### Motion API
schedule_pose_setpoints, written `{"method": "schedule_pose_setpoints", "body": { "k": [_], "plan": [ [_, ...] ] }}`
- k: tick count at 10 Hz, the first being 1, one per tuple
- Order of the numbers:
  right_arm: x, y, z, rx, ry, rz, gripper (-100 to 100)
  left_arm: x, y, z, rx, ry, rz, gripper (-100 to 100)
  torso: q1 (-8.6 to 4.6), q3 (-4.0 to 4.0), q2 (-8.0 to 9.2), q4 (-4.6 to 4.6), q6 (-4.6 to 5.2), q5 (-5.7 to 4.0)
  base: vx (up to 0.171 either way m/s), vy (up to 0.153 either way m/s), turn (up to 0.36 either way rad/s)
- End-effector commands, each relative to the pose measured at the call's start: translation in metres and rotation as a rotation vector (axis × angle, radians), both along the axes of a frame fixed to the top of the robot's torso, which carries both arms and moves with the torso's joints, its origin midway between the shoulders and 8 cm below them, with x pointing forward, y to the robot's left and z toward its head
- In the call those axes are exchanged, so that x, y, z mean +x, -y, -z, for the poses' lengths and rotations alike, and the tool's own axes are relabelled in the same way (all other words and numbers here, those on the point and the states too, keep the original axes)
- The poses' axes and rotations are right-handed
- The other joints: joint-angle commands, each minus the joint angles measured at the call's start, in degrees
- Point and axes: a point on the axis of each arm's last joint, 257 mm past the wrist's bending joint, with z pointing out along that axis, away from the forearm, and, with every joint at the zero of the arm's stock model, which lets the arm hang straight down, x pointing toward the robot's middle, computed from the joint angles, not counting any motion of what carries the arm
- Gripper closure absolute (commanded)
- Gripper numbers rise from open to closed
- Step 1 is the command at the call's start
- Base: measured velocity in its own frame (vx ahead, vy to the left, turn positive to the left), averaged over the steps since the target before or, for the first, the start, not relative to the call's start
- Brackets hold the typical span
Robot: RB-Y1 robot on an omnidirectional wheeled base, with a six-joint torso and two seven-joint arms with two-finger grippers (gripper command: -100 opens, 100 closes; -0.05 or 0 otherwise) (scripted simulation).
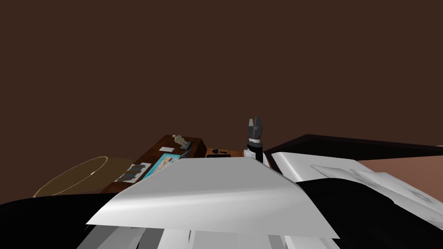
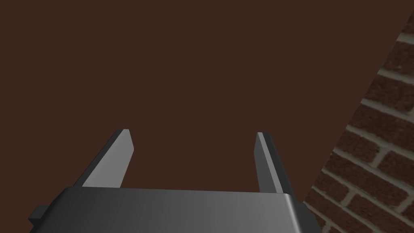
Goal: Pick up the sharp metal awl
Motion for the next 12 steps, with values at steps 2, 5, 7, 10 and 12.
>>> {"method": "schedule_pose_setpoints", "body": {
  "k": [2, 5, 7, 10, 12],
  "plan": [
    [0.0, 0.0, 0.0, 0.0, 0.0, 0.0, 0, -0.011, -0.019, 0.008, 0.042, -0.048, -0.013, -100, -0.02, -0.01, -0.02, 0.0, 0.01, 0.0, 0.101, -0.048, 0.014],
    [0.0, 0.0, 0.0, 0.0, 0.0, 0.0, 0, -0.016, -0.032, 0.01, 0.067, -0.072, -0.014, -100, 0.05, 0.05, 0.09, 0.02, 0.0, 0.01, 0.063, -0.03, 0.009],
    [0.0, 0.0, 0.0, 0.0, 0.0, 0.0, 0, -0.007, -0.023, 0.013, 0.072, -0.073, -0.008, -100, 0.16, 0.18, 0.33, 0.06, 0.0, 0.03, -0.003, 0.016, 0.046],
    [0.0, 0.0, 0.0, 0.0, 0.0, 0.0, 0, 0.023, 0.01, 0.019, 0.075, -0.071, 0.019, -100, 0.53, 0.29, 0.52, 0.11, 0.0, 0.11, -0.039, 0.092, 0.113],
    [0.0, 0.0, 0.0, 0.0, 0.0, 0.0, 0, 0.023, 0.01, 0.019, 0.075, -0.071, 0.019, -100, 0.44, 0.3, 0.53, 0.11, 0.0, 0.09, -0.021, 0.05, 0.013]
  ]
}}
